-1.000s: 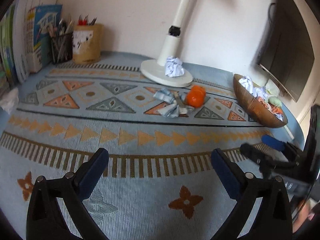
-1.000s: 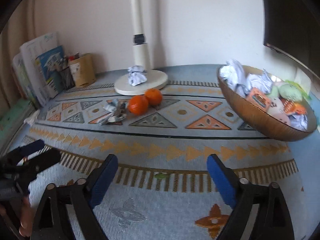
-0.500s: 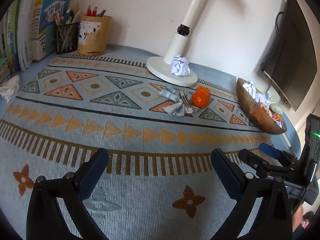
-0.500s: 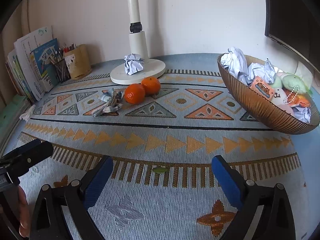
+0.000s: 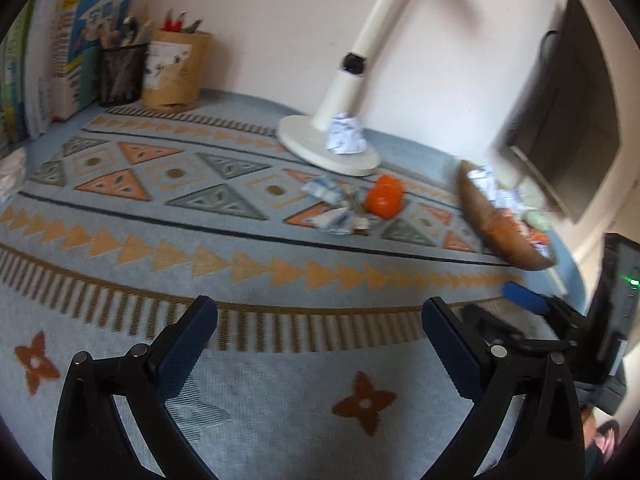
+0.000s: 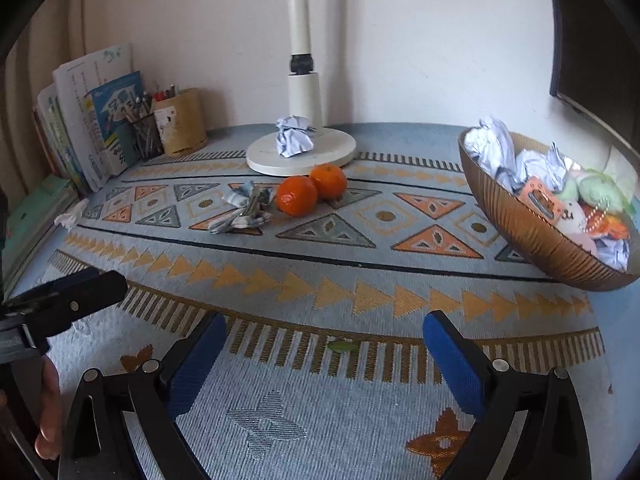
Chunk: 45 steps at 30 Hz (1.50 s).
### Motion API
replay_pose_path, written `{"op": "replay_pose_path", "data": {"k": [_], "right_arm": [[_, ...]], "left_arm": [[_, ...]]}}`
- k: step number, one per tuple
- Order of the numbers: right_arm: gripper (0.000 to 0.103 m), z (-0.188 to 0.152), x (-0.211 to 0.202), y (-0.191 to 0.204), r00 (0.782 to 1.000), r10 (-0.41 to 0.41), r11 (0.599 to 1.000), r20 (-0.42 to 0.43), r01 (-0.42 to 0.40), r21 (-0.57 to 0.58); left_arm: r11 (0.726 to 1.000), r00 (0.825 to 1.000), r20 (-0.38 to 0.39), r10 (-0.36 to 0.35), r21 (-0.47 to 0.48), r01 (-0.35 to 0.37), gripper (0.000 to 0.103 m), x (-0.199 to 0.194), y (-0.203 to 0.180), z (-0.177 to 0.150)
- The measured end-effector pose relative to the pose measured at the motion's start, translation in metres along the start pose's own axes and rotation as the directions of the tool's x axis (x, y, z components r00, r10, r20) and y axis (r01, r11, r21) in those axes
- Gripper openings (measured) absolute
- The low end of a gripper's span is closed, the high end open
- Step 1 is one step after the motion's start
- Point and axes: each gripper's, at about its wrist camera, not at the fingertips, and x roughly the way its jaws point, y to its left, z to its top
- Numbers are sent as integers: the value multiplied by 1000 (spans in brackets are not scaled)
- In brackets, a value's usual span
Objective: Organize objects
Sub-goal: 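Move both tools back over the rug toward the oranges, then grasp an orange with the left tool while the right tool grasps the other orange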
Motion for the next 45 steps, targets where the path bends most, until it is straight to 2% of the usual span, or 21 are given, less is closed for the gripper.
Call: {"op": "replay_pose_path", "data": {"k": [4, 8, 10, 13, 15, 17, 19, 21, 22, 24, 25, 26, 28, 30, 32, 33, 34, 36, 39, 41, 45], "right_arm": [[99, 0, -1, -1, 1000, 3, 1000, 4, -3, 9], [98, 1, 10, -5, 996, 36, 999, -79, -34, 26], [87, 0, 11, -8, 994, 46, 998, -96, -42, 41], [83, 13, 13, -24, 990, 93, 990, -102, -81, 115], [83, 43, 27, -39, 981, 136, 975, -141, -107, 194], [83, 78, 45, -51, 974, 172, 959, -151, -131, 250], [83, 102, 62, -55, 975, 173, 959, -142, -134, 248], [83, 121, 83, -59, 981, 162, 960, -102, -134, 245], [83, 126, 99, -61, 983, 152, 961, -104, -122, 249], [78, 127, 124, -64, 973, 190, 949, -133, -148, 278], [69, 127, 134, -64, 962, 233, 939, -140, -186, 289], [67, 126, 143, -63, 952, 267, 931, -147, -215, 295], [67, 123, 153, -61, 954, 260, 935, -146, -212, 283], [65, 125, 154, -54, 963, 234, 953, -130, -201, 228], [52, 124, 154, -48, 966, 223, 959, -131, -194, 205], [39, 123, 155, -45, 965, 226, 960, -134, -197, 197], [39, 123, 154, -44, 965, 228, 960, -130, -200, 193], [38, 122, 153, -48, 973, 197, 965, -117, -171, 199], [38, 123, 139, -66, 973, 226, 943, -42, -208, 260], [38, 123, 123, -74, 978, 208, 943, 3, -201, 265], [38, 115, 91, -73, 981, 193, 949, 26, -193, 250]], "left_arm": [[999, 1000, -6, -10, 31, 10, 102, -1, -7, -1], [985, 998, -30, -55, 164, 59, 102, -1, -26, -1], [955, 998, -59, -24, 292, 40, 101, 3, -41, 2], [902, 999, -30, -12, 432, 24, 94, 5, -58, 18], [845, 999, -29, -21, 533, 33, 84, 16, -72, 34], [819, 1000, -24, -13, 573, 24, 84, 32, -79, 49], [830, 997, -44, -57, 554, 72, 84, 53, -79, 68], [840, 987, -114, -114, 519, 157, 84, 81, -78, 83], [837, 985, -132, -115, 520, 167, 83, 92, -79, 86], [824, 983, -158, -89, 543, 162, 64, 120, -79, 86], [824, 981, -175, -88, 541, 170, 62, 129, -79, 86], [827, 978, -190, -89, 533, 179, 61, 138, -78, 87], [832, 967, -233, -104, 512, 213, 60, 146, -77, 88], [841, 966, -221, -133, 490, 228, 60, 145, -76, 92], [851, 964, -226, -142, 469, 235, 59, 149, -76, 94], [851, 962, -238, -137, 469, 237, 54, 152, -77, 94], [848, 961, -252, -116, 479, 228, 52, 156, -80, 92], [841, 963, -258, -77, 501, 201, 36, 160, -86, 88], [844, 971, -229, -65, 506, 176, 35, 160, -92, 88], [839, 977, -196, -84, 515, 175, 34, 150, -95, 86], [853, 978, -180, -101, 490, 178, 34, 130, -95, 85]]}}
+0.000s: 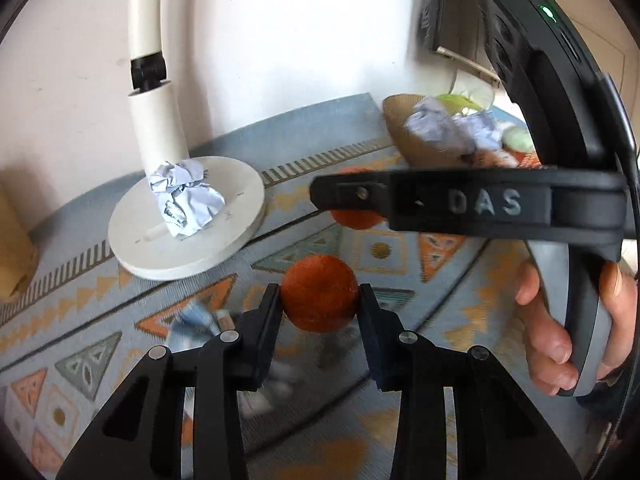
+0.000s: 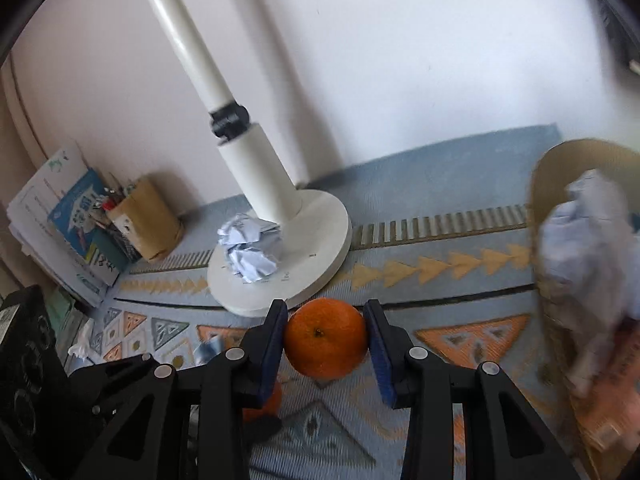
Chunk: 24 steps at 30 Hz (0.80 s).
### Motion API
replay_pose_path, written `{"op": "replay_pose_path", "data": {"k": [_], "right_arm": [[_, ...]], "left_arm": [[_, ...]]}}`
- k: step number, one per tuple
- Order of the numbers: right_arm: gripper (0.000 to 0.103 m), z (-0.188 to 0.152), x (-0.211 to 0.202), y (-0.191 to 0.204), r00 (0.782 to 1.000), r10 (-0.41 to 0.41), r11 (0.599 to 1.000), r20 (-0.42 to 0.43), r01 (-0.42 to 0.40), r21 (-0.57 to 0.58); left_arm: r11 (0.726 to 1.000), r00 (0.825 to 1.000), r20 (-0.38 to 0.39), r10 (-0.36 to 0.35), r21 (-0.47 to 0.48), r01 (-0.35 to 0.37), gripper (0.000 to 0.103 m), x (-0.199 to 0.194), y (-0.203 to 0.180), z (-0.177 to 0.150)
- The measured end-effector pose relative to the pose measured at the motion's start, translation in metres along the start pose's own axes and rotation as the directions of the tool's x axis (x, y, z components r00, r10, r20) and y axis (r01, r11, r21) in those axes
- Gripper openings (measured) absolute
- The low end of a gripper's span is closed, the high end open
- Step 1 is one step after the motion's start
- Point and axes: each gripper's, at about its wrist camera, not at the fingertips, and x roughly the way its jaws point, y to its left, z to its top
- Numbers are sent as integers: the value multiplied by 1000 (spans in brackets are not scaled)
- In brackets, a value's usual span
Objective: Organize objects
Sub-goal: 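Grasp an orange with the left tool while the right tool grasps the other orange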
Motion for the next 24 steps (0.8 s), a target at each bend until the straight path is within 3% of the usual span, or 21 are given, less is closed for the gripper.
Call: {"op": "replay_pose_path", "data": {"k": [3, 5, 10, 12, 14, 17, 18, 19, 21, 24], "right_arm": [[38, -12, -22, 10, 1000, -10, 1000, -16, 10, -15], [38, -26, -41, 18, 999, -19, 999, -35, 18, -35], [39, -84, -66, 19, 990, -50, 998, -134, 44, -46], [39, -108, -68, 16, 986, -72, 997, -152, 67, -34], [39, -123, -69, 13, 987, -112, 994, -116, 110, -23], [39, -124, -75, 14, 990, -103, 994, -98, 100, -34], [42, -125, -77, 15, 992, -91, 995, -85, 87, -43], [59, -126, -78, 15, 993, -85, 995, -79, 81, -54], [75, -130, -80, 15, 991, -107, 994, -83, 104, -42], [78, -132, -90, 22, 990, -138, 989, -21, 136, -62]], "left_arm": [[1000, 1000, 12, 20, -23, -20, 34, -29, -15, -9], [994, 996, 11, 90, -59, -89, 34, -52, -26, -27], [944, 977, -36, 209, -253, -211, 34, -86, -22, -91], [923, 976, -41, 212, -320, -214, 34, -93, -14, -106], [911, 977, -29, 211, -356, -208, 34, -94, -9, -113], [897, 975, -43, 218, -385, -218, 34, -99, -5, -123], [898, 976, -34, 213, -387, -210, 34, -100, -5, -124], [898, 977, -35, 211, -389, -208, 34, -100, -4, -126], [891, 979, -50, 197, -408, -200, 35, -96, -1, -125], [886, 988, -7, 157, -440, -144, 35, -102, 4, -128]]}}
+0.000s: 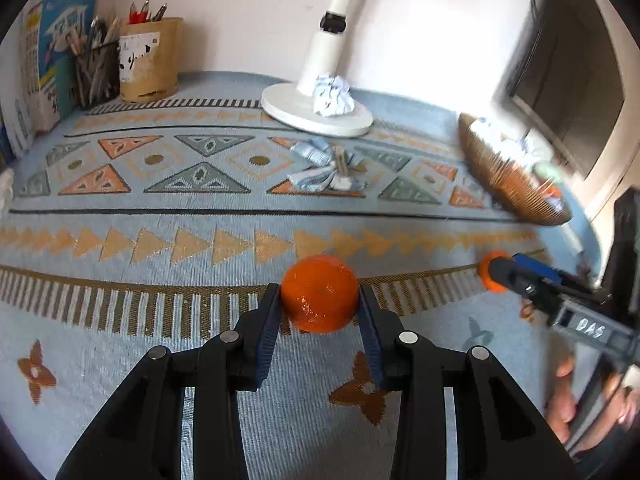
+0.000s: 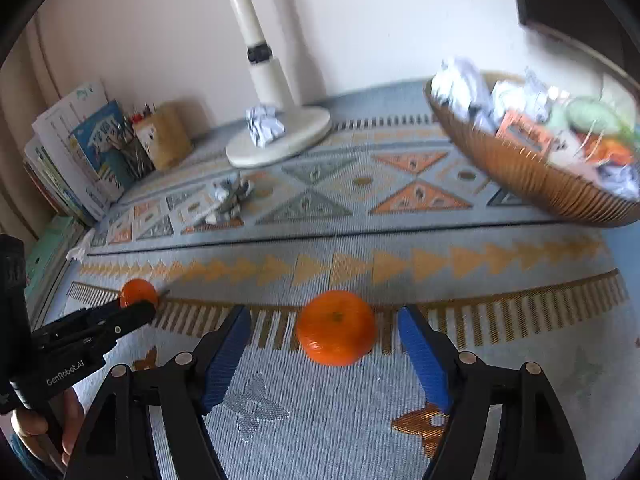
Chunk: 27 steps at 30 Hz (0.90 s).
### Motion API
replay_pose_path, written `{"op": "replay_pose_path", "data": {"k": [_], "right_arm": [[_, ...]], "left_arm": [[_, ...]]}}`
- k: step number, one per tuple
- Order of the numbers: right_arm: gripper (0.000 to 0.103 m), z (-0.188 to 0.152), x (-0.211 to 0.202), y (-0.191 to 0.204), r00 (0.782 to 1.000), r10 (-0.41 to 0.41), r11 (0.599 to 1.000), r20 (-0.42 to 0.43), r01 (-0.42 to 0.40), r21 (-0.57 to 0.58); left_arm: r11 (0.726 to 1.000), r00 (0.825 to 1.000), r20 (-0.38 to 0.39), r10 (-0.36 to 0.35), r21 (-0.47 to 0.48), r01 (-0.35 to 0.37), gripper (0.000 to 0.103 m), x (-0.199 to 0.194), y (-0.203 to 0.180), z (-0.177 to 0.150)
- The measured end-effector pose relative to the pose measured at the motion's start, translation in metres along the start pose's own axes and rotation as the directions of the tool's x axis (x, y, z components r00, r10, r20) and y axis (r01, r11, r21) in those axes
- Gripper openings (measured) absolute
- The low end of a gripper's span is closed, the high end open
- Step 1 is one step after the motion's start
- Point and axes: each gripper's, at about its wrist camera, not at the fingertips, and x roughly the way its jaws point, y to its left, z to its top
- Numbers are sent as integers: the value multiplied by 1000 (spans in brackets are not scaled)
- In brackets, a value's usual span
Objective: Organize objects
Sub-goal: 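Grasp an orange with the left tool while the right tool grasps the other orange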
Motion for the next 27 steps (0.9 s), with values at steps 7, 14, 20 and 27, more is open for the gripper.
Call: {"op": "replay_pose_path", "data": {"k": [7, 14, 20, 27], "right_arm": [[83, -4, 3, 22, 992, -122, 988, 4, 122, -98], [72, -3, 12, 14, 991, -127, 990, -48, 124, -68], [51, -5, 12, 20, 993, -113, 989, -41, 108, -99], [39, -11, -5, 35, 997, -55, 981, 56, 65, -181]], "left_arm": [[999, 999, 28, -18, -34, 19, 35, -6, 7, -1], [1000, 1000, 27, -6, -28, 7, 35, -6, 6, -2], [1000, 999, 33, 2, -30, -1, 35, -7, 7, -3], [999, 999, 41, 21, -27, -20, 35, -8, 4, -3]]}}
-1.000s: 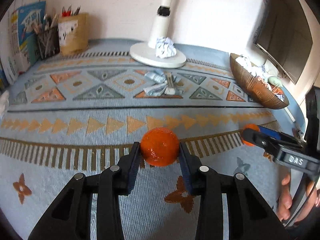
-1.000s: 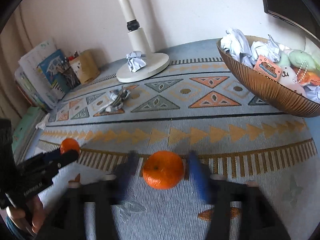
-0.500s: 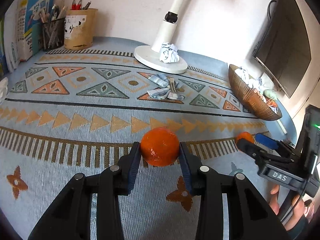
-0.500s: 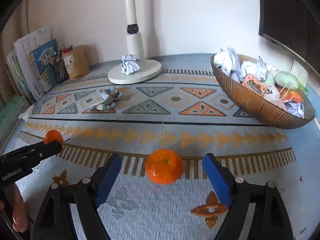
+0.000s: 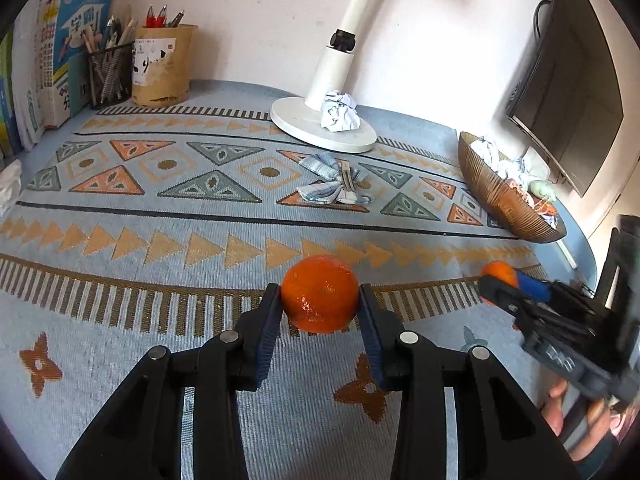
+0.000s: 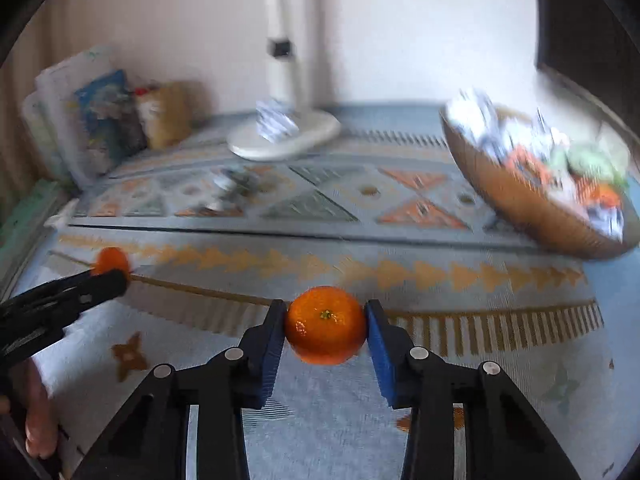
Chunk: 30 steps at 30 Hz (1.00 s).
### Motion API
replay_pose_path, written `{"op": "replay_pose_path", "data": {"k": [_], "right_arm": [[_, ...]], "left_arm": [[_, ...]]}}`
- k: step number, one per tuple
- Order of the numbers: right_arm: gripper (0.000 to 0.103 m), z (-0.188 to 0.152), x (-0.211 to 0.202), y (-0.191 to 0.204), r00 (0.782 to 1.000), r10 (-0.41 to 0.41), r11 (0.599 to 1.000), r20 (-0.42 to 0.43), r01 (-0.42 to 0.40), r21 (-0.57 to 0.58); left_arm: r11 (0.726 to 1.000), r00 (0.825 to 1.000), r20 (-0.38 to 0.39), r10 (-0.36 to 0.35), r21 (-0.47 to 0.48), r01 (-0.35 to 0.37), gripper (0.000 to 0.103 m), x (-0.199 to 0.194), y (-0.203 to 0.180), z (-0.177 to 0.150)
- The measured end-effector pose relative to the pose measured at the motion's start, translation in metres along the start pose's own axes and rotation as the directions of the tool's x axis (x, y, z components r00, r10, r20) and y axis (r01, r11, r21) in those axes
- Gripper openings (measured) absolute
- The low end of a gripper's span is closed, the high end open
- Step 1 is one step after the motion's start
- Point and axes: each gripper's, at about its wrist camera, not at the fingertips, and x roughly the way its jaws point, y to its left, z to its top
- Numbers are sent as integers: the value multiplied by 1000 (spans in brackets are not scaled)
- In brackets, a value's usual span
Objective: Organize objects
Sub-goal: 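Grasp an orange with the left tool while the right tool grasps the other orange, then carry both oranges over the amber bowl and open both tools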
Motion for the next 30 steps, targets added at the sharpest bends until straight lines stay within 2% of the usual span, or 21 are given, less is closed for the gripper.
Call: {"op": "replay_pose_path", "data": {"k": [2, 6, 12, 18, 20, 22, 23, 25, 28, 30], "right_arm": [[39, -1, -3, 8, 1000, -27, 999, 16, 27, -37], [39, 0, -3, -2, 1000, 7, 1000, 16, -7, 14], [39, -2, -8, 7, 999, 6, 999, 40, -5, -33], [39, -3, -15, 4, 998, 9, 1000, 66, -8, -11], [39, -2, -17, 0, 997, 38, 999, 64, -38, 3], [39, -2, -18, -9, 997, 72, 997, 36, -74, 37], [39, -2, -16, -15, 999, 48, 997, -4, -48, 53], [39, -4, -18, -28, 999, 31, 996, -24, -30, 78], [39, 0, -37, -53, 998, 59, 989, 7, -59, 132], [39, 12, -59, -79, 998, 11, 985, 59, -21, 172]], "left_arm": [[1000, 1000, 0, 7, -2, -7, 35, 0, 1, 0], [999, 999, -2, 33, -11, -33, 35, 0, 2, 0], [997, 998, -3, 69, -26, -69, 35, 0, 6, -1], [995, 995, 25, 101, 16, -101, 35, -5, -3, -1], [994, 994, 39, 106, 28, -107, 35, -7, -8, -2], [996, 996, 45, 81, 40, -83, 35, -8, -18, 1], [996, 996, 49, 68, 54, -70, 34, -9, -26, 5], [994, 995, 93, 31, 102, -41, 34, -15, -51, 17], [983, 991, 109, -79, 172, 60, 34, -18, -95, 42], [971, 984, 118, -133, 215, 105, 34, -15, -124, 59]]}}
